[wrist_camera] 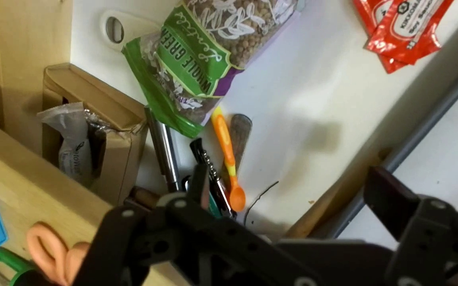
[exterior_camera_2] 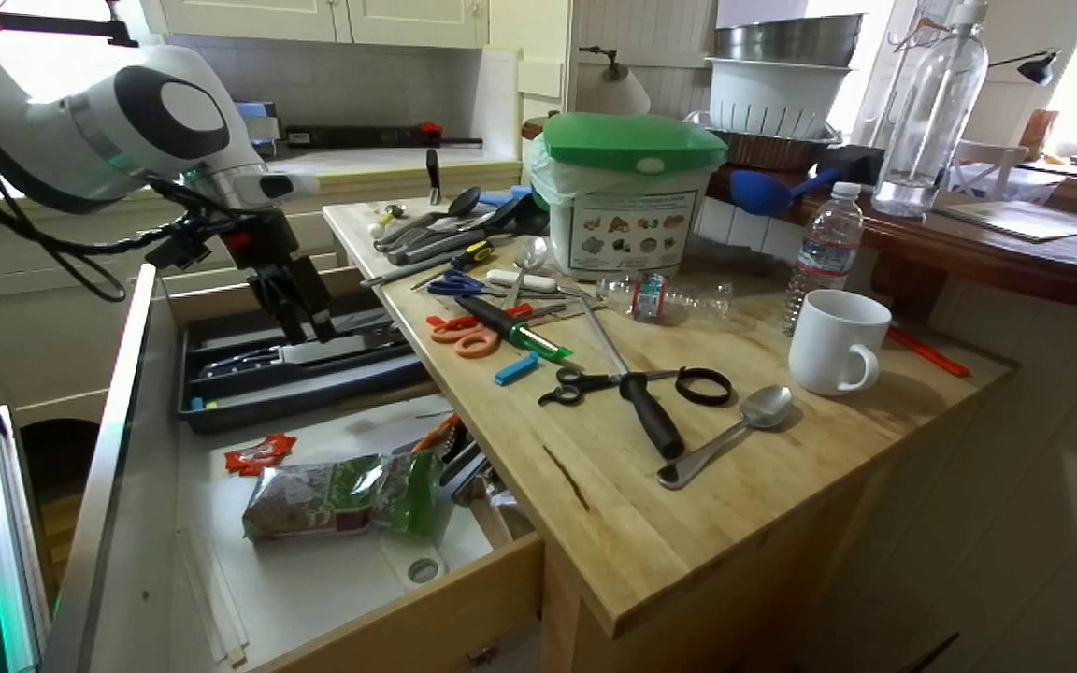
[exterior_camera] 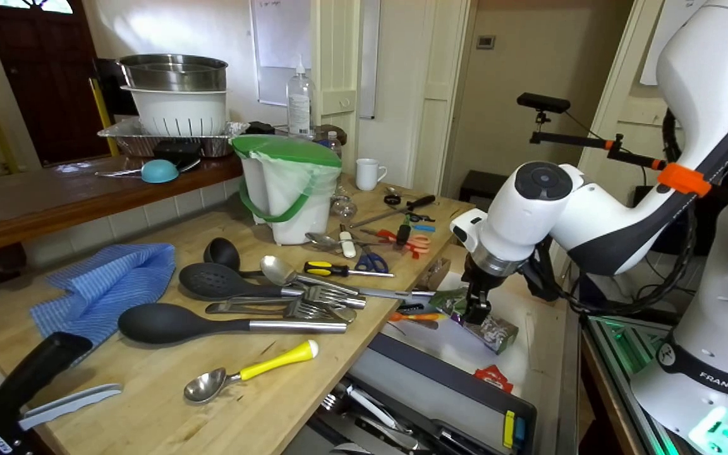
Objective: Remove the grey bottle opener from the drawer and put it on the table
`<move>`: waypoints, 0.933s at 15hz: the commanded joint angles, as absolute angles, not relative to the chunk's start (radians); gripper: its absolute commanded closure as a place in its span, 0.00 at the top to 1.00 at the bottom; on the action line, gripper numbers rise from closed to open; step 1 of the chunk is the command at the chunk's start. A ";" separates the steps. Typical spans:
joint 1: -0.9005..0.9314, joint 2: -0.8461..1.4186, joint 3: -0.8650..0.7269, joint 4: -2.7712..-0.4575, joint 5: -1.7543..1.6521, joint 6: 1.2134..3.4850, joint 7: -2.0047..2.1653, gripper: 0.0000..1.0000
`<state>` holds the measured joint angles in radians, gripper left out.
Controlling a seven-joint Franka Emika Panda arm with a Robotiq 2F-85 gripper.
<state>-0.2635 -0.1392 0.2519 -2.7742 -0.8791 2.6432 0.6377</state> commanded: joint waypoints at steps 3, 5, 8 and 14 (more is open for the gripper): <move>-0.309 0.065 0.199 -2.775 -1.216 2.739 0.884 1.00; -0.343 0.123 0.159 -2.775 -1.350 2.761 0.955 1.00; -0.319 0.089 0.179 -2.768 -1.261 2.714 0.892 1.00; -0.316 0.100 0.173 -2.757 -1.395 2.635 0.895 1.00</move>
